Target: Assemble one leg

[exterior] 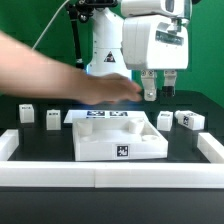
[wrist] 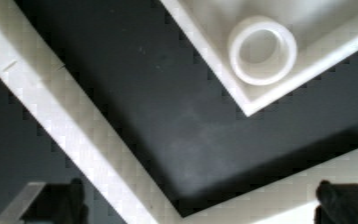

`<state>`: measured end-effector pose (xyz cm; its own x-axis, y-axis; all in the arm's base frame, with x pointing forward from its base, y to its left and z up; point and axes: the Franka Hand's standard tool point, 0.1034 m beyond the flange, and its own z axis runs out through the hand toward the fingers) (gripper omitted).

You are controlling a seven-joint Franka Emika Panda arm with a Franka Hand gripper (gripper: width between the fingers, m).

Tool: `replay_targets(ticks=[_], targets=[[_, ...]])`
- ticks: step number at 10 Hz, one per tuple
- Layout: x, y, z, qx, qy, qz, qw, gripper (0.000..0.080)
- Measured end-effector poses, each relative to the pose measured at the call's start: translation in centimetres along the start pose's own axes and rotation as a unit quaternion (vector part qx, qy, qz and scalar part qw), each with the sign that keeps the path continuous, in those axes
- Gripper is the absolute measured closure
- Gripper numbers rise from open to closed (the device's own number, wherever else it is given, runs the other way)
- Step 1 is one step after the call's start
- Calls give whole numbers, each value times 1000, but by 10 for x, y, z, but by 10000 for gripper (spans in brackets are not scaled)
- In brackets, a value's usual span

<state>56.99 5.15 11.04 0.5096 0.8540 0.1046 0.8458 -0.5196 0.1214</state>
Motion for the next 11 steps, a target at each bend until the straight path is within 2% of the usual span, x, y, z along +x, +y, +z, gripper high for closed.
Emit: replay_targets(ticks=[1, 7, 8, 9, 11], targets=[[-3, -1, 1, -6, 5, -8, 1000, 150], [-5, -2, 2, -5, 4, -12, 1000, 150], [-12, -8, 7, -9, 5, -44, 999, 150], [-24, -14, 11, -7, -1, -89, 996, 150], [-42, -19, 17, 4, -20, -176, 984, 150]])
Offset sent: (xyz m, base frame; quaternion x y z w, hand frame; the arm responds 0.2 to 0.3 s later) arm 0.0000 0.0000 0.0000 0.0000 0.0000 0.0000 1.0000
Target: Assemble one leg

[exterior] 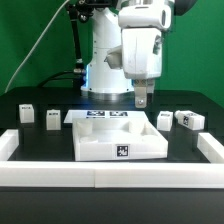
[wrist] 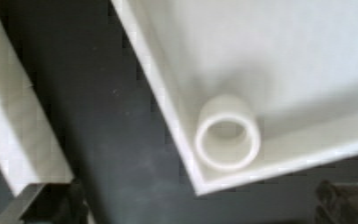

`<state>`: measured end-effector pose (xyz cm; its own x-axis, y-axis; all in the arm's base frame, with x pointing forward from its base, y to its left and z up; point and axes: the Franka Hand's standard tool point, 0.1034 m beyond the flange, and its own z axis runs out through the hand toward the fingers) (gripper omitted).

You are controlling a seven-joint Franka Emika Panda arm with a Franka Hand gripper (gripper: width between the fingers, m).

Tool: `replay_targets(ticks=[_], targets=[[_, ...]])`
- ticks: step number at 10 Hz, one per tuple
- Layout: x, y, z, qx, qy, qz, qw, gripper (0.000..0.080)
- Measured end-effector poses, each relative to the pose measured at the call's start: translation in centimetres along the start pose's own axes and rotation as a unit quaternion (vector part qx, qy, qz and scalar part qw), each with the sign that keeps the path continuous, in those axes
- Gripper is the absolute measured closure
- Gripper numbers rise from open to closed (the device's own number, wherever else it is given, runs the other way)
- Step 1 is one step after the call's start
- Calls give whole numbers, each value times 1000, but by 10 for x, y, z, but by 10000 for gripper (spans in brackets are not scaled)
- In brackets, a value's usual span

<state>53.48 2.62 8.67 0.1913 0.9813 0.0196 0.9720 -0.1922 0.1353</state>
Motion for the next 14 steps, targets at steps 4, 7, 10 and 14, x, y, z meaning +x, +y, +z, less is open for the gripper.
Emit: replay_targets(ticks=[4, 7, 10, 14], targets=[[-8, -5, 5, 10, -11, -32, 999, 150], [-10, -8, 8, -9, -7, -96, 995, 150], [-16, -34, 12, 10, -27, -201, 979, 150], [-17, -34, 13, 11, -27, -200, 979, 150]])
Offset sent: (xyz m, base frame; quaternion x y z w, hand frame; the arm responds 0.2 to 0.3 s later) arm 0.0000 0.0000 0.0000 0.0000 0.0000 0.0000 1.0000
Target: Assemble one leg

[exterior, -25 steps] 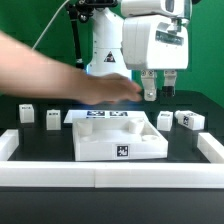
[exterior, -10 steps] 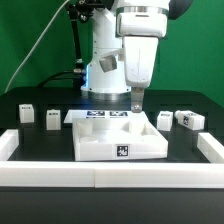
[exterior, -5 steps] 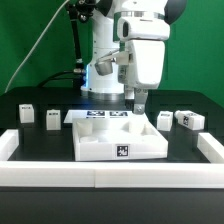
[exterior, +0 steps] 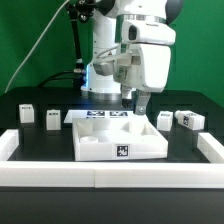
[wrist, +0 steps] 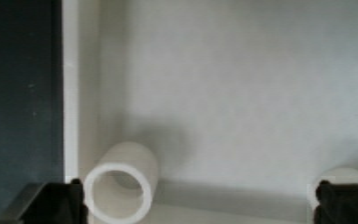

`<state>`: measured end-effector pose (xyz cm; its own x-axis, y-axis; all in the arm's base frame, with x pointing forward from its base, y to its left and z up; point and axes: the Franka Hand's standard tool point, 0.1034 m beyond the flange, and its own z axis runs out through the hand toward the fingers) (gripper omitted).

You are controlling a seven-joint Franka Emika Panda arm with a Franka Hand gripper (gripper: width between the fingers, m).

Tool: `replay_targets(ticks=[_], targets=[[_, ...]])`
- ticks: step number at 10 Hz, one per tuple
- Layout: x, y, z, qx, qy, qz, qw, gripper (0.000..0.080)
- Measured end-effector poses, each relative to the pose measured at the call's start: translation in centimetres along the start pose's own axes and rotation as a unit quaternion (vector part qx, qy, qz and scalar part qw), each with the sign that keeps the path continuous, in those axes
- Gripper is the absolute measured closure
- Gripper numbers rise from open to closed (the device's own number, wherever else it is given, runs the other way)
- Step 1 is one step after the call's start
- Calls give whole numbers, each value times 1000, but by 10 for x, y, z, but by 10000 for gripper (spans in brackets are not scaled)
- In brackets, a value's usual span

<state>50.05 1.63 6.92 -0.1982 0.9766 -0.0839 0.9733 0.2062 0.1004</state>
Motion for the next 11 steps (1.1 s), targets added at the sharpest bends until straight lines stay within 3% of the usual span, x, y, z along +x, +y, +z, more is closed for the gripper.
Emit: replay_targets(ticks=[1, 3, 7, 11], targets=[[1, -3, 1, 1, 0, 5, 1000, 150], [10, -40, 12, 23, 6, 18, 1000, 150], [15, -80, 25, 44, 14, 33, 998, 150], [6, -92, 44, 56, 21, 44, 997, 150]])
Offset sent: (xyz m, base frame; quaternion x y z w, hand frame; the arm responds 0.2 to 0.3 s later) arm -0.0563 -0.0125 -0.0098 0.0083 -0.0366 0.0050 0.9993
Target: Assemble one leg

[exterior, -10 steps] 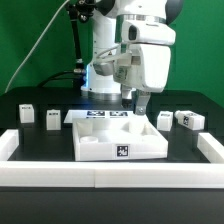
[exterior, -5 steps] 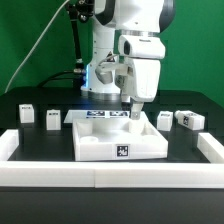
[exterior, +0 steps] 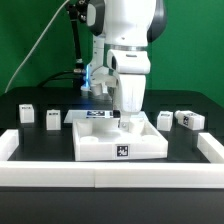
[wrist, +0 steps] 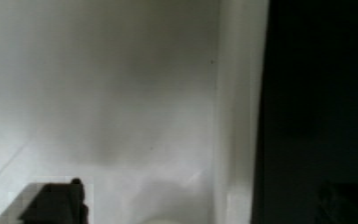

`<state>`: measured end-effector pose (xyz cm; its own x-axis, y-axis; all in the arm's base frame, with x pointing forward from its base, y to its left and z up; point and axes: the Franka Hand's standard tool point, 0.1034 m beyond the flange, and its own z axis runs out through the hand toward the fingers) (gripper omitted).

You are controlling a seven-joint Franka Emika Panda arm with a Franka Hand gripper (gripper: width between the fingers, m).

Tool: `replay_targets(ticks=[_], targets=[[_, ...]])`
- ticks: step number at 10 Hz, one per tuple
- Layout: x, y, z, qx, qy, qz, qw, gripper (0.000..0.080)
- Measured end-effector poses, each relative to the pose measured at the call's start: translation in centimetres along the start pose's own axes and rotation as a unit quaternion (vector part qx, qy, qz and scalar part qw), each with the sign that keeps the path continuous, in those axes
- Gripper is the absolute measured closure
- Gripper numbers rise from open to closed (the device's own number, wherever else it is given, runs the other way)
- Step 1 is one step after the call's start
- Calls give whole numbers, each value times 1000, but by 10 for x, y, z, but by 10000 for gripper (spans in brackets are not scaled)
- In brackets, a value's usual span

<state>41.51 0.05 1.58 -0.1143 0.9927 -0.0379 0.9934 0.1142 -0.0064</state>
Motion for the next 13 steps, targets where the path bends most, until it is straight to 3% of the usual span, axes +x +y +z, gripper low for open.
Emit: replay_targets(ticks=[3, 5, 6, 7, 8, 13], targets=[[-1, 2, 9, 2, 3, 0, 1000, 150], [-3, 3, 8, 1, 3, -2, 1000, 401], [-3, 3, 8, 2, 3, -2, 1000, 401], [-4, 3, 8, 2, 3, -1, 1000, 584], [-4, 3, 8, 2, 3, -1, 1000, 713], [-4, 3, 8, 2, 3, -1, 1000, 741]])
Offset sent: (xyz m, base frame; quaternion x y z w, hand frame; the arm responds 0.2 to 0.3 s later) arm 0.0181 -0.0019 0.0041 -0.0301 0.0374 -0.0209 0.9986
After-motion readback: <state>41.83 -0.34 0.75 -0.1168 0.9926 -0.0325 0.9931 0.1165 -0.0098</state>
